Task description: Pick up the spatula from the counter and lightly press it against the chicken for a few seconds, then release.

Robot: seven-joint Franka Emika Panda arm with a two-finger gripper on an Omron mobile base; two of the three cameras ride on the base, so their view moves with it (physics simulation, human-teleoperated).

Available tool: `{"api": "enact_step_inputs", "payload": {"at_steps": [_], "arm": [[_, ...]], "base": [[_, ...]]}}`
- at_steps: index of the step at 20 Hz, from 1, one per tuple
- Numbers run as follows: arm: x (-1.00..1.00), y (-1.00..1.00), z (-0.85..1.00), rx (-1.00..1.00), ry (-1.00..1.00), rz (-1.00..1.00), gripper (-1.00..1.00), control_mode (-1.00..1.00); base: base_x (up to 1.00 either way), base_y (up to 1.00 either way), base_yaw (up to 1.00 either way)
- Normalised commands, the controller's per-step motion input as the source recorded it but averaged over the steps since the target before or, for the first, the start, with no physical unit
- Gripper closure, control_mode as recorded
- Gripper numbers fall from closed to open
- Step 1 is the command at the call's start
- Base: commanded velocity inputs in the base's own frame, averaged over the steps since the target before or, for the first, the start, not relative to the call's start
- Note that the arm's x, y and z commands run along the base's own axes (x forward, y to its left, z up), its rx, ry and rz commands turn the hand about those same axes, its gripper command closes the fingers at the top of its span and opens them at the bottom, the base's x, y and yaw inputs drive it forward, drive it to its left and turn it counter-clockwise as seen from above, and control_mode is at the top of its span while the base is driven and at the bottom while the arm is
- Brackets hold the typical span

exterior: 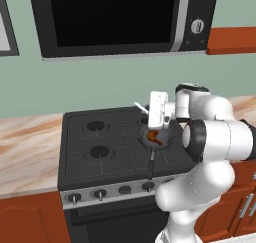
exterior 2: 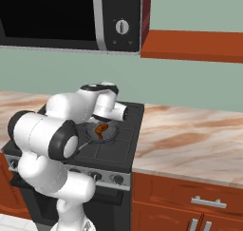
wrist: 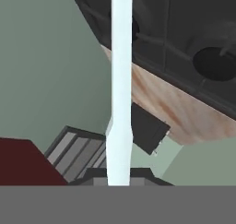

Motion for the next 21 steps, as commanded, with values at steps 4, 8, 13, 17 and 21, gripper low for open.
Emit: {"api": "enact_step_inputs", "payload": {"at_steps": [4, 8, 13, 17, 21], "arm": [[-0.45, -0.04, 0.46, 0.0, -0.01, 0.0, 1.0, -1.0], [-0.49, -0.05, 0.4, 0.0, 0.0, 0.0, 1.0, -1.0], [-0.6, -0.03, 0.24, 0.0, 0.0, 0.0, 1.0, -1.0], [-0.69, 0.0, 0.19, 0.0, 0.0, 0.0, 1.0, -1.0], [-0.71, 0.0, 0.32, 0.01, 0.02, 0.0, 1.0, -1.0]], "base": [[0.0, 0.0, 0.0], [0.0, 0.0, 0.0], [0.0, 0.0, 0.0], [0.0, 0.0, 0.0], [0.0, 0.0, 0.0]]}}
